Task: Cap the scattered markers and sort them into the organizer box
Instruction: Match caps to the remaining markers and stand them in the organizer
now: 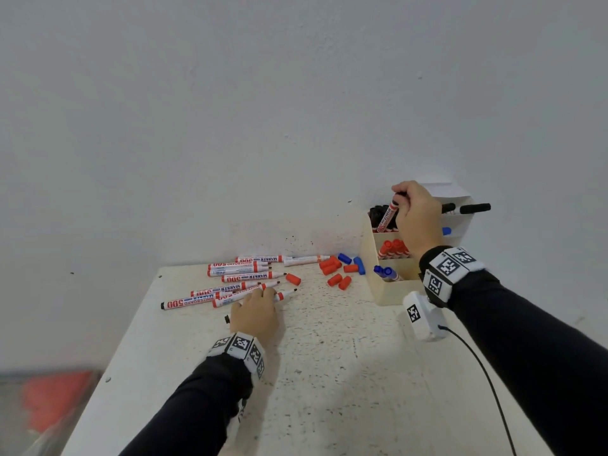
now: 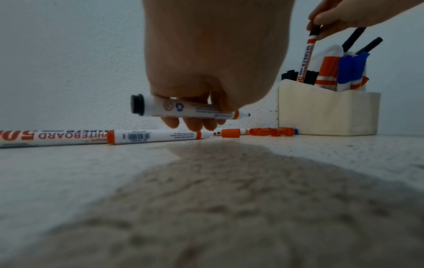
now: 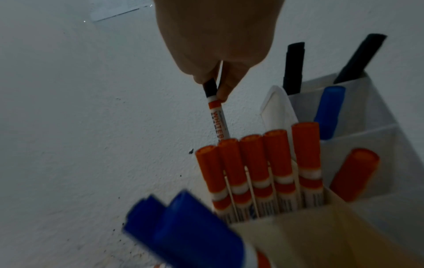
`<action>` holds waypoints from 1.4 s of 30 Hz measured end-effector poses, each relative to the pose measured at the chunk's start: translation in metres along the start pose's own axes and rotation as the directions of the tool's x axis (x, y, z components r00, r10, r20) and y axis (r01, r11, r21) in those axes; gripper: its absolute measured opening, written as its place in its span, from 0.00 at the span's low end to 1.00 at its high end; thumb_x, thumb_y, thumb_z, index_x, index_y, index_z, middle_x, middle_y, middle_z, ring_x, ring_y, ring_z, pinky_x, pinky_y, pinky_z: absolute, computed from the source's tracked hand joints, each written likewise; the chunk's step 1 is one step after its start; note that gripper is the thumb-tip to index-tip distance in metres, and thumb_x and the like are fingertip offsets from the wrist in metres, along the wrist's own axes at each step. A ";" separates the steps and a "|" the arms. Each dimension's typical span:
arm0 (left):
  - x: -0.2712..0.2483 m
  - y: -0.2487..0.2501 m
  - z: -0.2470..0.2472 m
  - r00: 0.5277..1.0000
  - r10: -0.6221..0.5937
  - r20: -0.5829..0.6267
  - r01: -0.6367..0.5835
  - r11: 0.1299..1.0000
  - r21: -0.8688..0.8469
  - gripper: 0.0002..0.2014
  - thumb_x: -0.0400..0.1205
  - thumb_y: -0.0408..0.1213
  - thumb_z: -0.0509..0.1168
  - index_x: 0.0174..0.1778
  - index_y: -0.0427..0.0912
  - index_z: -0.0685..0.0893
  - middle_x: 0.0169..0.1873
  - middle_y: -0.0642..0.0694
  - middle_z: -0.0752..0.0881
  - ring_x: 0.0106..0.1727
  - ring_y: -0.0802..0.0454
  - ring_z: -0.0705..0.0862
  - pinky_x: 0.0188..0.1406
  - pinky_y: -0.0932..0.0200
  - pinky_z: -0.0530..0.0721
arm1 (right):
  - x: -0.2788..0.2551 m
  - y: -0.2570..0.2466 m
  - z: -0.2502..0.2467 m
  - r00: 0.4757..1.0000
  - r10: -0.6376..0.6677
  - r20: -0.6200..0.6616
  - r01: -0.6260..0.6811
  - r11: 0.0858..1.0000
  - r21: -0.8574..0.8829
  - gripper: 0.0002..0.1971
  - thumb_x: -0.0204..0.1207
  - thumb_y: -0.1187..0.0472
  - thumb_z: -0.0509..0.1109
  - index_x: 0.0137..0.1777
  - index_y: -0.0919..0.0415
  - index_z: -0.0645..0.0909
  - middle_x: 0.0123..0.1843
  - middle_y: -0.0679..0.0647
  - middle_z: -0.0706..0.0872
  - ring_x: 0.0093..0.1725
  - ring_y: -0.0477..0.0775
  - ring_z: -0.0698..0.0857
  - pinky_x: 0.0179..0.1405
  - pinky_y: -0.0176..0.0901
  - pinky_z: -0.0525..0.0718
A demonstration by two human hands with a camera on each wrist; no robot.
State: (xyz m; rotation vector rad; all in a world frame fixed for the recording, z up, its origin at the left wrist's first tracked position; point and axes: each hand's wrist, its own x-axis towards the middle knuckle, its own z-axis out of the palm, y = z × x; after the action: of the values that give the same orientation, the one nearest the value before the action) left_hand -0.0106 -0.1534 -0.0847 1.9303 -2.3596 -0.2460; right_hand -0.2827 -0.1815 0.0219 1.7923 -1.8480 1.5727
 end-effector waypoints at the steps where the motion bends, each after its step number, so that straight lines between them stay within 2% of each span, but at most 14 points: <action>1: 0.000 0.000 0.000 1.000 0.006 -0.003 -0.006 1.000 0.004 0.19 0.87 0.42 0.48 0.74 0.44 0.66 0.70 0.46 0.74 0.72 0.48 0.73 0.72 0.47 0.69 | 0.004 0.000 0.000 1.000 0.014 0.017 -0.014 1.000 -0.002 0.09 0.80 0.71 0.60 0.53 0.69 0.81 0.50 0.63 0.86 0.52 0.59 0.84 0.53 0.39 0.77; 3: 0.001 0.001 0.001 1.000 0.010 0.009 -0.010 1.000 -0.002 0.19 0.87 0.44 0.47 0.74 0.44 0.66 0.69 0.47 0.74 0.71 0.48 0.73 0.72 0.47 0.69 | 0.013 0.000 0.001 0.996 0.064 0.056 -0.063 0.998 -0.018 0.08 0.80 0.69 0.61 0.54 0.68 0.81 0.50 0.63 0.87 0.51 0.60 0.85 0.52 0.42 0.80; 6: 0.002 0.000 0.001 0.999 0.011 0.031 -0.010 1.000 -0.025 0.20 0.87 0.45 0.48 0.74 0.44 0.66 0.70 0.47 0.74 0.71 0.48 0.73 0.72 0.47 0.69 | 0.026 -0.001 0.007 0.981 0.148 0.123 -0.138 0.987 -0.087 0.07 0.79 0.63 0.65 0.52 0.64 0.81 0.49 0.62 0.88 0.50 0.62 0.85 0.53 0.57 0.83; 8: 0.001 0.002 0.000 1.000 0.013 0.024 -0.012 0.999 -0.030 0.20 0.87 0.45 0.47 0.74 0.44 0.65 0.70 0.46 0.74 0.71 0.48 0.73 0.72 0.47 0.69 | 0.029 -0.002 0.011 0.974 0.164 0.153 -0.128 0.967 -0.220 0.09 0.79 0.58 0.65 0.51 0.62 0.83 0.49 0.60 0.89 0.50 0.62 0.85 0.51 0.52 0.82; 11: -0.001 0.003 -0.002 1.000 0.018 0.014 -0.017 0.999 -0.036 0.20 0.87 0.44 0.46 0.75 0.44 0.65 0.70 0.47 0.73 0.71 0.48 0.72 0.72 0.48 0.68 | 0.032 -0.005 0.015 0.949 0.202 0.241 -0.095 0.914 -0.394 0.12 0.83 0.59 0.59 0.56 0.62 0.83 0.53 0.58 0.88 0.52 0.60 0.84 0.43 0.41 0.70; 15: -0.003 0.004 -0.004 1.000 0.020 0.008 -0.020 0.999 -0.039 0.20 0.87 0.44 0.46 0.75 0.44 0.65 0.69 0.47 0.74 0.70 0.49 0.73 0.72 0.49 0.69 | 0.037 -0.001 0.014 0.933 0.211 0.291 -0.046 0.874 -0.484 0.12 0.83 0.62 0.58 0.58 0.61 0.83 0.55 0.58 0.88 0.53 0.59 0.84 0.46 0.45 0.75; 17: -0.003 0.004 -0.004 1.000 0.019 0.005 -0.019 0.999 -0.045 0.20 0.87 0.44 0.46 0.75 0.44 0.65 0.69 0.47 0.74 0.70 0.49 0.73 0.72 0.49 0.69 | 0.036 -0.002 0.014 0.912 0.217 0.347 -0.008 0.857 -0.515 0.13 0.83 0.65 0.57 0.59 0.62 0.82 0.56 0.59 0.87 0.55 0.60 0.83 0.48 0.44 0.75; 19: -0.003 0.005 -0.005 1.000 0.019 0.004 -0.019 0.999 -0.046 0.20 0.87 0.44 0.46 0.74 0.44 0.66 0.69 0.47 0.74 0.70 0.49 0.73 0.72 0.49 0.69 | 0.031 -0.002 0.015 0.901 0.215 0.378 0.019 0.848 -0.529 0.14 0.83 0.66 0.57 0.60 0.64 0.82 0.57 0.60 0.86 0.56 0.59 0.83 0.46 0.39 0.71; 21: -0.003 0.004 -0.004 1.000 0.020 0.006 -0.020 0.999 -0.042 0.19 0.87 0.44 0.45 0.74 0.45 0.66 0.69 0.48 0.74 0.70 0.50 0.73 0.71 0.50 0.69 | 0.029 -0.003 0.016 0.900 0.205 0.386 0.028 0.855 -0.519 0.14 0.84 0.66 0.56 0.60 0.65 0.82 0.56 0.61 0.86 0.55 0.59 0.83 0.45 0.38 0.70; 25: -0.004 0.004 -0.005 1.000 0.015 0.004 -0.015 0.999 -0.047 0.19 0.87 0.43 0.46 0.74 0.45 0.65 0.69 0.48 0.74 0.71 0.50 0.72 0.71 0.50 0.68 | 0.029 0.002 0.020 0.875 0.239 0.422 0.010 0.861 -0.508 0.13 0.83 0.67 0.57 0.61 0.65 0.81 0.57 0.63 0.85 0.56 0.61 0.83 0.55 0.44 0.77; 31: -0.003 0.003 -0.003 1.000 0.014 0.016 -0.013 0.999 -0.034 0.20 0.87 0.44 0.46 0.75 0.45 0.65 0.70 0.48 0.73 0.71 0.50 0.72 0.71 0.50 0.68 | 0.023 0.012 0.022 0.833 0.273 0.482 0.002 0.869 -0.494 0.17 0.83 0.71 0.56 0.67 0.66 0.77 0.64 0.64 0.82 0.63 0.62 0.80 0.66 0.47 0.74; 36: 0.000 0.004 -0.003 1.000 0.024 0.019 -0.024 0.999 -0.035 0.20 0.88 0.44 0.46 0.75 0.45 0.65 0.70 0.48 0.74 0.71 0.49 0.72 0.70 0.50 0.70 | 0.023 0.011 0.018 0.808 0.293 0.512 0.029 0.847 -0.531 0.19 0.82 0.70 0.56 0.71 0.60 0.75 0.70 0.59 0.79 0.67 0.60 0.78 0.68 0.48 0.74; 40: 0.002 0.005 -0.003 1.000 0.021 0.020 -0.021 0.999 -0.039 0.20 0.87 0.45 0.46 0.74 0.45 0.65 0.69 0.48 0.74 0.70 0.50 0.73 0.71 0.50 0.71 | 0.021 0.007 0.018 0.787 0.284 0.547 0.091 0.824 -0.559 0.19 0.80 0.69 0.58 0.69 0.55 0.77 0.68 0.58 0.80 0.65 0.59 0.79 0.67 0.52 0.77; 42: 0.002 0.005 -0.003 1.000 0.019 0.025 -0.018 0.999 -0.038 0.19 0.87 0.45 0.47 0.74 0.45 0.66 0.69 0.48 0.74 0.70 0.50 0.73 0.71 0.49 0.70 | 0.019 0.003 0.022 0.776 0.275 0.568 0.115 0.823 -0.556 0.21 0.80 0.68 0.59 0.70 0.52 0.76 0.70 0.57 0.79 0.67 0.59 0.77 0.67 0.55 0.77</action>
State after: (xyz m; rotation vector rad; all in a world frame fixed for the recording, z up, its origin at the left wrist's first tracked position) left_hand -0.0157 -0.1547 -0.0813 1.8991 -2.3696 -0.3122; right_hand -0.2787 -0.2102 0.0242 2.0612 -2.3423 0.2896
